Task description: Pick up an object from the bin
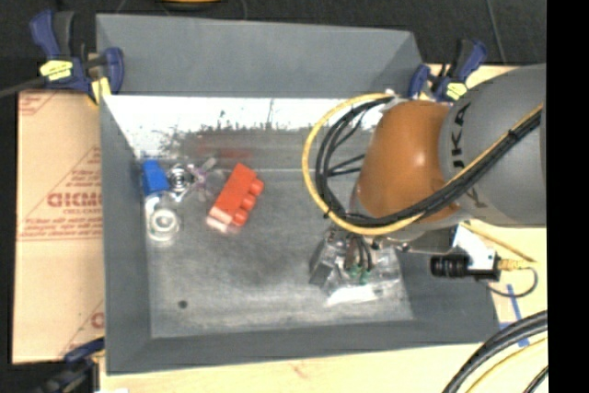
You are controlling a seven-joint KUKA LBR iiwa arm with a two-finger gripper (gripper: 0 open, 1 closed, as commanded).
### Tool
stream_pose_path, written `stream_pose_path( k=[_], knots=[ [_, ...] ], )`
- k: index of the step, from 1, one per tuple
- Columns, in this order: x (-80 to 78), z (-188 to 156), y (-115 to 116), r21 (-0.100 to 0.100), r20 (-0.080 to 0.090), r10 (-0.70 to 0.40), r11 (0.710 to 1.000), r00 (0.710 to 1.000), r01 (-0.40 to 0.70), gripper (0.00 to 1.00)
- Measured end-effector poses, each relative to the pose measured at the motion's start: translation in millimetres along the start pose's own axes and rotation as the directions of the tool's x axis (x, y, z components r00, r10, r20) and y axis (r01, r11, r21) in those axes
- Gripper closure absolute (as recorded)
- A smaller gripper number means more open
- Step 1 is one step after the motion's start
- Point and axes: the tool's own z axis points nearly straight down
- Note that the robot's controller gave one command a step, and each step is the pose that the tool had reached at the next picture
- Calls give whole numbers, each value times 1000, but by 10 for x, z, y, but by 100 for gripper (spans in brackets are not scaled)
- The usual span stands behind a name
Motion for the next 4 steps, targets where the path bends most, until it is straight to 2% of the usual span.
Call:
stream_pose_path(
  k=[1,2,3,4],
  knots=[
    [-279,301,4,-2,7,158,987,987,-158,100],
    [-227,61,149,-4,7,201,980,980,-201,100],
    [-122,368,-447,3,3,-319,948,948,319,100],
    [-969,-491,-342,2,20,-350,937,937,350,100]
  ],
)
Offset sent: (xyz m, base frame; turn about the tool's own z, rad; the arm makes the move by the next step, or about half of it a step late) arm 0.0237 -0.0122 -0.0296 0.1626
